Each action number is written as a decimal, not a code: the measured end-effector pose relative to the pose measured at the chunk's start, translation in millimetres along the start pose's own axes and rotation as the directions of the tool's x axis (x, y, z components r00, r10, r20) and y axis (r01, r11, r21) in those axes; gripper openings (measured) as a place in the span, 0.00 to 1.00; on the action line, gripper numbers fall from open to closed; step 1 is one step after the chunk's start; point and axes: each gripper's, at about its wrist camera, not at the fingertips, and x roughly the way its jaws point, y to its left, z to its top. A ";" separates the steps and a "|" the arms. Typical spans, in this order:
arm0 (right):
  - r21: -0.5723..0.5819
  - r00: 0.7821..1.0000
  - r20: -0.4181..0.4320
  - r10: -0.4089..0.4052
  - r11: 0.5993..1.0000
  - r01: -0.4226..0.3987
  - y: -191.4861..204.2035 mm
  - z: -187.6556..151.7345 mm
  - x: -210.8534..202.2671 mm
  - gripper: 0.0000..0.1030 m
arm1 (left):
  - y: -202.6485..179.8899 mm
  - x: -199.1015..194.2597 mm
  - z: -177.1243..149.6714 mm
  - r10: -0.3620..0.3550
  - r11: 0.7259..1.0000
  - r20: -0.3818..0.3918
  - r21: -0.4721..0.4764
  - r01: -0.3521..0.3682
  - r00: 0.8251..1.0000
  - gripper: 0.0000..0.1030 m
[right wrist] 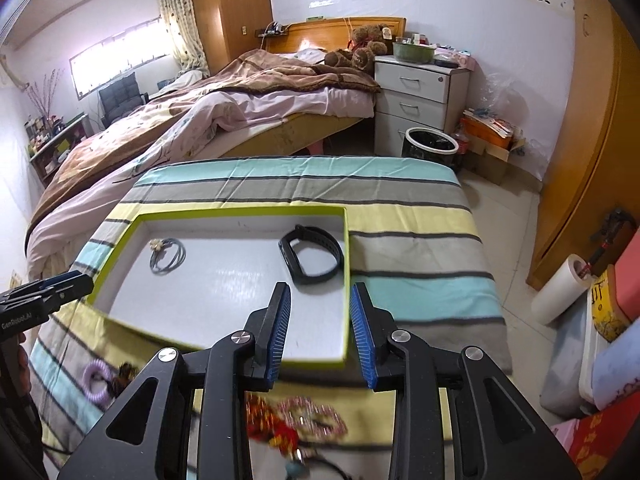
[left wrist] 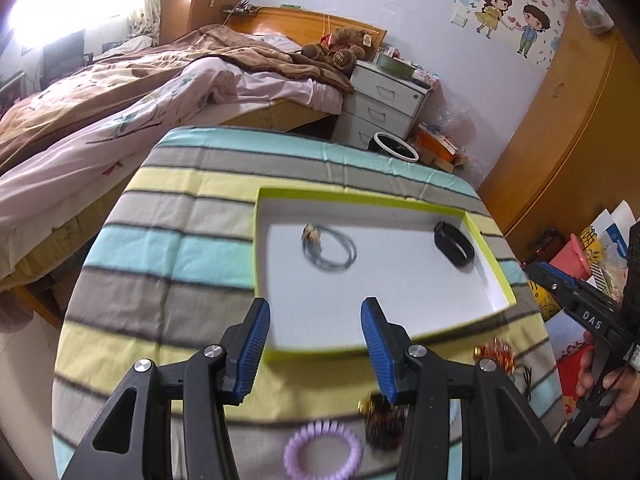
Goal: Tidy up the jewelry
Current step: 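Grasp the purple coil hair tie with the left gripper while the right grasps the black teal-bead cord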
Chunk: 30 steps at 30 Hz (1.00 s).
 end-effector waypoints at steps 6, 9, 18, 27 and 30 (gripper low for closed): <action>0.006 1.000 -0.004 0.000 1.000 0.000 -7.8 -25.2 -17.4 0.31 | 6.7 -16.7 -28.6 0.007 1.000 -0.002 0.000 -0.007 1.000 0.46; -0.002 1.000 -0.017 -0.010 1.000 0.010 -12.6 -40.5 -20.1 0.31 | 10.6 -21.2 -43.2 0.001 1.000 -0.008 -0.007 -0.001 1.000 0.46; 0.012 0.999 -0.043 0.013 1.000 -0.013 -22.0 -75.7 -27.5 0.31 | 20.6 -24.1 -76.9 -0.024 0.999 -0.040 -0.035 0.023 0.999 0.46; 0.013 0.996 -0.088 0.004 1.000 -0.003 -21.3 -103.9 -24.0 0.35 | 22.5 -19.0 -87.8 -0.008 0.999 -0.069 -0.031 0.005 0.998 0.46; 0.016 0.996 -0.092 0.000 1.000 0.002 -21.8 -107.3 -24.4 0.40 | 19.3 -16.7 -89.2 0.013 1.000 -0.070 -0.011 -0.013 0.998 0.46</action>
